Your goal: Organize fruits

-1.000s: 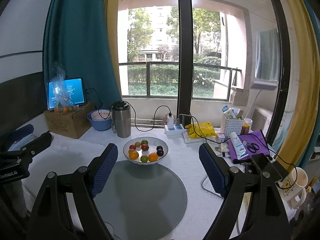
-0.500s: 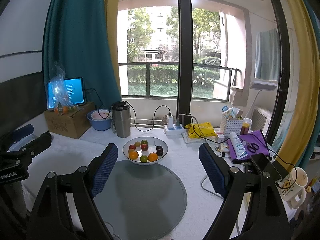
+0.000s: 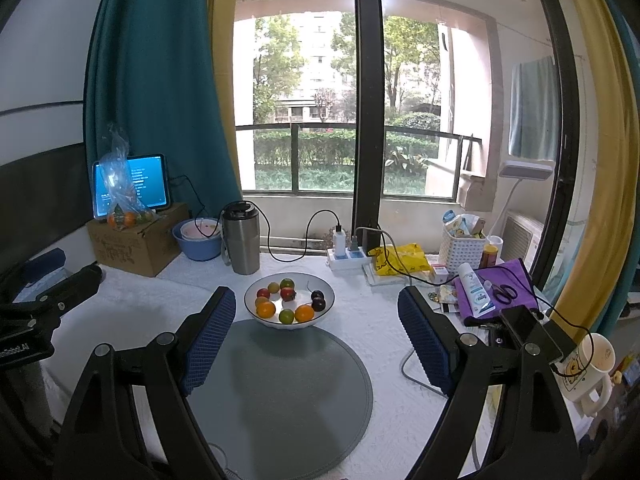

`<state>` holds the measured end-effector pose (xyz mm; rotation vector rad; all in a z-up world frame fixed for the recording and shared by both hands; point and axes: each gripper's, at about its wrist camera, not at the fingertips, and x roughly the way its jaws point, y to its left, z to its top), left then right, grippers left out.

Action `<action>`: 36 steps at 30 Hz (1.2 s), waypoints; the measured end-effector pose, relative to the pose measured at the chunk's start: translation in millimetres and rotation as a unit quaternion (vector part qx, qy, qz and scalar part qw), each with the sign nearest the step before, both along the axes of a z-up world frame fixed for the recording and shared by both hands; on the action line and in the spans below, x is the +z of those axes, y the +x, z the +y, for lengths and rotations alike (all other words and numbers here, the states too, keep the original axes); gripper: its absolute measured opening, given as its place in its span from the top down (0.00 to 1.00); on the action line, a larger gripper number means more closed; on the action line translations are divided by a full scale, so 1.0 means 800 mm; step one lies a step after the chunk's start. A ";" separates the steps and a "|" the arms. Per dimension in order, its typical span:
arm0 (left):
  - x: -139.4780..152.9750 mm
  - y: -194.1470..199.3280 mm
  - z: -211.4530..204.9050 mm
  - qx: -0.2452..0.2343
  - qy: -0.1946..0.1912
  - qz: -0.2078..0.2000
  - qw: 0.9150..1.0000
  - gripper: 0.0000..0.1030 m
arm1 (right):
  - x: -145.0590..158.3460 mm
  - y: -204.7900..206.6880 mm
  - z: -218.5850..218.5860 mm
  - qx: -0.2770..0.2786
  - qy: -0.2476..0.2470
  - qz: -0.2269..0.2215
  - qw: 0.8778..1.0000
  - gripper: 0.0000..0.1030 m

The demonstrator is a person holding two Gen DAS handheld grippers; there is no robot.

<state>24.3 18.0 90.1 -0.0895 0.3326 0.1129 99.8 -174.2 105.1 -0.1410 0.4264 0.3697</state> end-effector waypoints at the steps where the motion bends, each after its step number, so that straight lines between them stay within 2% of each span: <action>1: 0.000 0.000 0.000 0.000 0.000 0.000 1.000 0.06 | 0.000 0.000 0.000 0.000 0.000 0.000 1.000 0.17; 36: 0.001 0.002 -0.001 0.001 -0.004 0.002 1.000 0.06 | -0.004 0.005 0.000 -0.002 -0.003 0.002 1.000 0.17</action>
